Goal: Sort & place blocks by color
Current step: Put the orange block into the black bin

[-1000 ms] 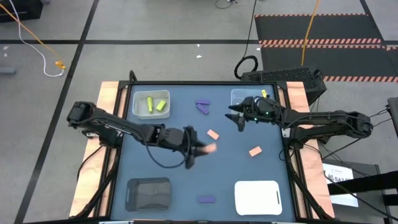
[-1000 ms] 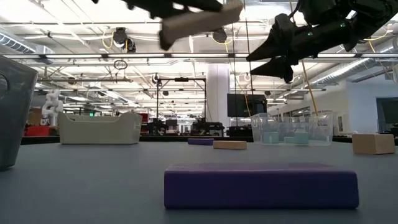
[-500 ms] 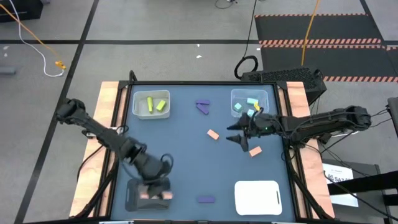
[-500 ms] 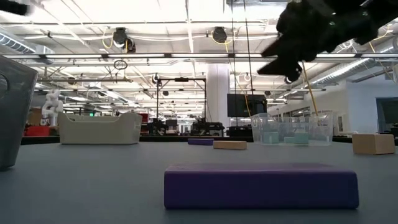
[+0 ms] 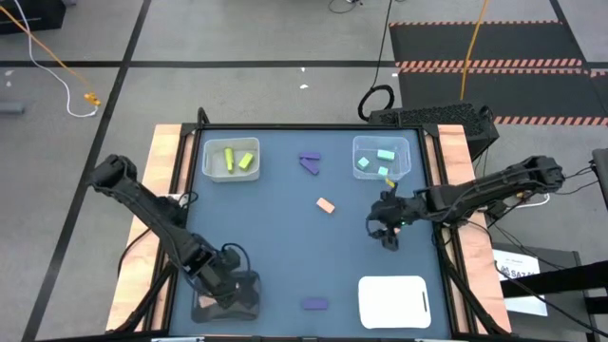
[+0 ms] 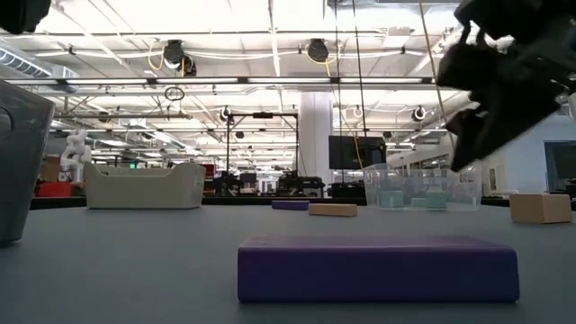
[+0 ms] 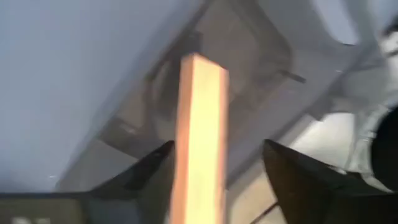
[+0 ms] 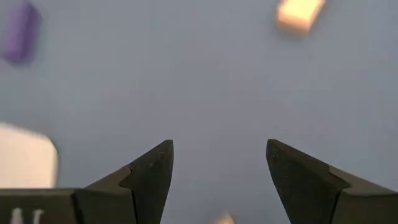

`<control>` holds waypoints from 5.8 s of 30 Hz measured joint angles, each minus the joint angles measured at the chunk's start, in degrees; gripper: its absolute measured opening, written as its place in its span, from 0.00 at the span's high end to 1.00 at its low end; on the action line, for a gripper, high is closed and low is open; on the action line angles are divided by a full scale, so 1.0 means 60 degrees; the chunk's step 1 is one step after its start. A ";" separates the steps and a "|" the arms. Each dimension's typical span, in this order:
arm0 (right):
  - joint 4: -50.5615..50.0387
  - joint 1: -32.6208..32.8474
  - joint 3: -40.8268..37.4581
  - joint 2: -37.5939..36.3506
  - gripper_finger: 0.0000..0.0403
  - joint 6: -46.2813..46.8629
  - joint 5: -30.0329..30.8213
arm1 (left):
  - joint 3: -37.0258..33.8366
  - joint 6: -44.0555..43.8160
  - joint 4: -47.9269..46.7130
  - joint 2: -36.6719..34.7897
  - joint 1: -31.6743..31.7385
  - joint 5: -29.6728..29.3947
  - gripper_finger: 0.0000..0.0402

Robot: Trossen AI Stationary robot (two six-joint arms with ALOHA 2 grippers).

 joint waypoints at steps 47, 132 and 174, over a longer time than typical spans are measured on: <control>-0.4618 0.0312 0.1467 0.2422 0.40 -0.0337 -0.0086 | 0.0000 -0.0483 0.3035 -0.0003 0.0846 0.2317 0.36; 1.2385 -0.0300 0.2119 0.4659 0.71 -0.3446 0.1140 | 0.0004 1.5084 1.1052 -0.0007 0.5727 -0.3316 0.68; 0.8109 -0.0743 0.0928 0.4829 0.36 0.0143 0.3216 | 0.0004 0.0767 0.2551 -0.0583 0.1813 -0.0273 0.66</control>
